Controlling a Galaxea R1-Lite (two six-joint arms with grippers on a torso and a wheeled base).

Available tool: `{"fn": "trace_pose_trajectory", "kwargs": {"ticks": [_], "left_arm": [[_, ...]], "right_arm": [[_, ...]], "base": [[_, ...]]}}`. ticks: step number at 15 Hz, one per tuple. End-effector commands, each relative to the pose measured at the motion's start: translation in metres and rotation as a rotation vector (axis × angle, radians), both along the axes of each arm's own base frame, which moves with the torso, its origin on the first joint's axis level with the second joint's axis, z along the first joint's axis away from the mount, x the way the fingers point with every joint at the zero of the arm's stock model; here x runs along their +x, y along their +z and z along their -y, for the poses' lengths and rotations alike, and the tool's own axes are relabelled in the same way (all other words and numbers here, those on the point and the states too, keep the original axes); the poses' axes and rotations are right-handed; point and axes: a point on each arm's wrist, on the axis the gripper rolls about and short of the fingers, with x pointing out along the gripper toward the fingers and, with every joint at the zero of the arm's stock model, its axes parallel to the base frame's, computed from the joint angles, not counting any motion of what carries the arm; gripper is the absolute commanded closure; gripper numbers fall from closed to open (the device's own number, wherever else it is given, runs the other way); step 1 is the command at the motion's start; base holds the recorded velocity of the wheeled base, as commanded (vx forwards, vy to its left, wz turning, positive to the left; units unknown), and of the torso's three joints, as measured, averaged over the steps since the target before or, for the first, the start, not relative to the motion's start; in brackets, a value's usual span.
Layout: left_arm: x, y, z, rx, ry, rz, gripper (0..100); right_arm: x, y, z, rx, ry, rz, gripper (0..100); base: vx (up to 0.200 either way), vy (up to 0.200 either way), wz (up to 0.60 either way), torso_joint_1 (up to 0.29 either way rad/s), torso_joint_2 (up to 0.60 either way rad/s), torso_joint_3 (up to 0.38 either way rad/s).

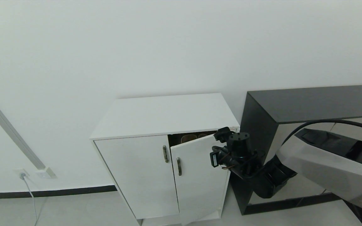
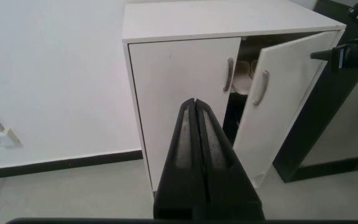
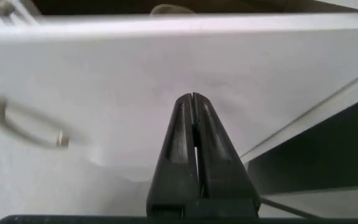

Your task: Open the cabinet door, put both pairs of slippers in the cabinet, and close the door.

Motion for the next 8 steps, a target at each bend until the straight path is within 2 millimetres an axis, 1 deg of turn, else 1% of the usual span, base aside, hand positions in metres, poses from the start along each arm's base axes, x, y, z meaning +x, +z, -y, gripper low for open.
{"fn": "trace_pose_trajectory", "kwargs": {"ticks": [1,4,8], "left_arm": [[0.0000,0.0000,0.0000,0.000,0.000,0.001,100],[0.0000,0.0000,0.0000,0.000,0.000,0.001,100],[0.0000,0.0000,0.0000,0.000,0.000,0.001,100]], "right_arm": [[0.0058,-0.0091,-0.0013,-0.005,-0.005,-0.007,100],[0.0105,-0.0122,-0.0011,-0.002,-0.012,-0.005,100],[0.0127,-0.0109,-0.0026,0.004,-0.010,0.003,100]], "base": [[0.000,0.000,0.00,0.000,0.00,0.000],[0.000,0.000,0.00,0.000,0.00,0.000],[0.000,0.000,0.00,0.000,0.00,0.000]]}}
